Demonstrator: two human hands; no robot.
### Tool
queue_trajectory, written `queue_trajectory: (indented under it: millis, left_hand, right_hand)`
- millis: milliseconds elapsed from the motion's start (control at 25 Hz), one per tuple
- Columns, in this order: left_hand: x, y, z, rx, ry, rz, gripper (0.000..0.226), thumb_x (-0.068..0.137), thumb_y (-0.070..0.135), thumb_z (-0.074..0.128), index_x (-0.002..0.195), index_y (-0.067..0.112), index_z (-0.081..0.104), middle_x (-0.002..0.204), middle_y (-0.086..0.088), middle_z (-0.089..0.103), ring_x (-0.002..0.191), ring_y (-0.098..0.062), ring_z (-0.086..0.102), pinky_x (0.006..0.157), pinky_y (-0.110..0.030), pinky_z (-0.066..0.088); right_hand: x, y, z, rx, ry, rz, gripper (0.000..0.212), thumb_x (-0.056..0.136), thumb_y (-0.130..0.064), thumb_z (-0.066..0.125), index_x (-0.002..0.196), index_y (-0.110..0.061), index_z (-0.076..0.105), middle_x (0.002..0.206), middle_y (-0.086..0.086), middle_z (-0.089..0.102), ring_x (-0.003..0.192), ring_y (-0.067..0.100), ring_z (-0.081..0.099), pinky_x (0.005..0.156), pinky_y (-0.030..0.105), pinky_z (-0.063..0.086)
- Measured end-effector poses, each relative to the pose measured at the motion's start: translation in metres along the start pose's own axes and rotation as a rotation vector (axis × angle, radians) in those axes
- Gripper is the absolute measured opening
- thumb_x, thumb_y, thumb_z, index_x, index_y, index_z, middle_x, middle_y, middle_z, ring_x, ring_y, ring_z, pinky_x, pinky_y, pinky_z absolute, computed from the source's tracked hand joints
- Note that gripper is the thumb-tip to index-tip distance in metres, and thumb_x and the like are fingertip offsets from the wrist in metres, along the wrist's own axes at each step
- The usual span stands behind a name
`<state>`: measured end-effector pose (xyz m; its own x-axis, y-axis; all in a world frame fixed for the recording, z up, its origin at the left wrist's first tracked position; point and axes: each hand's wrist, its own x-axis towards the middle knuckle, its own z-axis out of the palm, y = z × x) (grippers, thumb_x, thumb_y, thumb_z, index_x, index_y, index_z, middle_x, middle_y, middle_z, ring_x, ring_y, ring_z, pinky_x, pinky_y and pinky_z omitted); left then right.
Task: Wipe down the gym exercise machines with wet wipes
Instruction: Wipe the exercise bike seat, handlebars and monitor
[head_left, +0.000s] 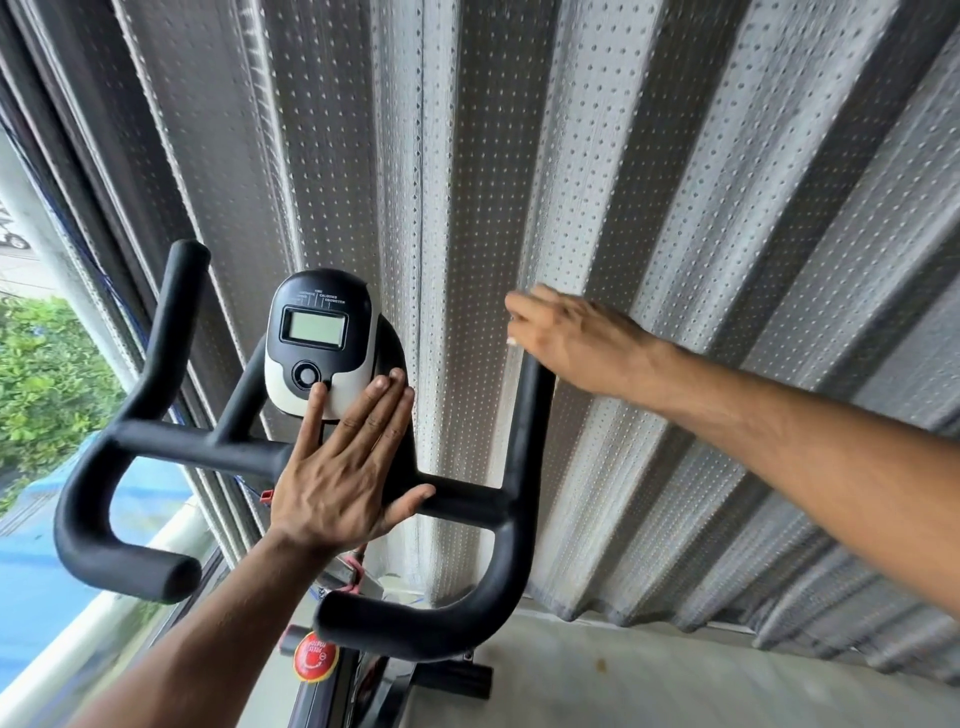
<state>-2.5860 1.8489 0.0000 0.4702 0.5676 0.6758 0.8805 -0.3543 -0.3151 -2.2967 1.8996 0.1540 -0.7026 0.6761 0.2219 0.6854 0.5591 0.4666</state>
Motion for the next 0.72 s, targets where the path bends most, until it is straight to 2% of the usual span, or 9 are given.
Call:
queue_trajectory:
  millis: [120, 200, 280, 360, 400, 440, 560, 640, 720]
  left_hand:
    - [0.000, -0.001, 0.002, -0.003, 0.023, 0.007, 0.090, 0.100, 0.070, 0.032, 0.162, 0.006, 0.030, 0.171, -0.009, 0.024, 0.157, -0.021, 0.027, 0.124, -0.065, 0.017]
    - [-0.001, -0.001, 0.002, -0.002, 0.029, 0.008, 0.089, 0.100, 0.070, 0.033, 0.161, 0.006, 0.031, 0.171, -0.009, 0.025, 0.157, -0.021, 0.027, 0.125, -0.064, 0.017]
    - [-0.002, -0.001, 0.004, -0.013, 0.039, 0.008, 0.088, 0.100, 0.069, 0.033, 0.161, 0.006, 0.031, 0.170, -0.008, 0.025, 0.157, -0.020, 0.027, 0.125, -0.063, 0.017]
    - [-0.002, -0.002, 0.005, -0.027, 0.059, 0.017, 0.087, 0.101, 0.068, 0.034, 0.161, 0.006, 0.031, 0.170, -0.009, 0.026, 0.156, -0.021, 0.028, 0.125, -0.062, 0.017]
    - [-0.002, -0.002, 0.005, -0.031, 0.068, 0.023, 0.087, 0.101, 0.067, 0.035, 0.161, 0.005, 0.032, 0.170, -0.009, 0.027, 0.156, -0.021, 0.028, 0.125, -0.062, 0.017]
    - [-0.003, -0.003, 0.006, -0.032, 0.074, 0.028, 0.087, 0.101, 0.067, 0.036, 0.161, 0.005, 0.032, 0.170, -0.009, 0.027, 0.156, -0.021, 0.029, 0.125, -0.062, 0.017]
    - [-0.004, -0.003, 0.007, -0.033, 0.079, 0.032, 0.087, 0.100, 0.066, 0.040, 0.161, 0.004, 0.032, 0.169, -0.010, 0.028, 0.155, -0.023, 0.031, 0.125, -0.062, 0.018]
    - [-0.004, -0.003, 0.007, -0.043, 0.089, 0.033, 0.087, 0.099, 0.065, 0.041, 0.161, 0.004, 0.032, 0.169, -0.011, 0.029, 0.155, -0.024, 0.032, 0.124, -0.063, 0.019]
    - [-0.004, -0.004, 0.008, -0.049, 0.099, 0.031, 0.086, 0.099, 0.064, 0.042, 0.160, 0.004, 0.034, 0.168, -0.011, 0.030, 0.154, -0.024, 0.034, 0.124, -0.063, 0.022]
  right_hand:
    - [0.021, 0.009, -0.014, -0.049, -0.051, 0.070, 0.022, 0.095, 0.008, 0.049, 0.080, -0.008, 0.053, 0.090, 0.002, 0.044, 0.091, 0.015, 0.040, 0.072, 0.024, 0.039]
    - [0.021, -0.007, -0.017, -0.055, -0.109, 0.066, 0.013, 0.098, -0.004, 0.058, 0.086, -0.010, 0.059, 0.087, 0.001, 0.050, 0.092, 0.015, 0.038, 0.080, 0.030, 0.036]
    - [0.008, -0.034, -0.010, -0.042, -0.160, -0.010, 0.007, 0.095, -0.018, 0.068, 0.092, -0.011, 0.066, 0.088, 0.001, 0.055, 0.091, 0.016, 0.041, 0.092, 0.033, 0.041]
    - [-0.014, -0.068, 0.008, 0.015, -0.211, -0.122, 0.009, 0.093, -0.019, 0.071, 0.096, -0.011, 0.069, 0.093, 0.002, 0.062, 0.092, 0.016, 0.044, 0.097, 0.035, 0.045]
    - [-0.025, -0.084, 0.015, 0.055, -0.215, -0.166, 0.004, 0.094, -0.015, 0.068, 0.095, -0.012, 0.069, 0.094, 0.002, 0.063, 0.091, 0.016, 0.045, 0.096, 0.034, 0.045]
    - [-0.034, -0.096, 0.019, 0.101, -0.198, -0.190, 0.008, 0.095, -0.009, 0.061, 0.093, -0.012, 0.069, 0.091, 0.001, 0.063, 0.090, 0.015, 0.045, 0.092, 0.032, 0.044]
    - [-0.047, -0.099, 0.025, 0.169, -0.171, -0.228, 0.034, 0.093, 0.001, 0.036, 0.083, -0.015, 0.064, 0.080, -0.002, 0.061, 0.085, 0.016, 0.040, 0.082, 0.029, 0.033]
    - [-0.041, -0.073, 0.025, 0.108, -0.069, -0.213, 0.032, 0.098, -0.001, 0.041, 0.079, -0.017, 0.063, 0.074, -0.004, 0.060, 0.081, 0.015, 0.034, 0.076, 0.028, 0.026]
    - [-0.025, -0.034, 0.029, 0.055, 0.061, -0.124, 0.029, 0.103, -0.012, 0.046, 0.087, -0.014, 0.070, 0.078, -0.004, 0.066, 0.079, 0.014, 0.036, 0.073, 0.024, 0.025]
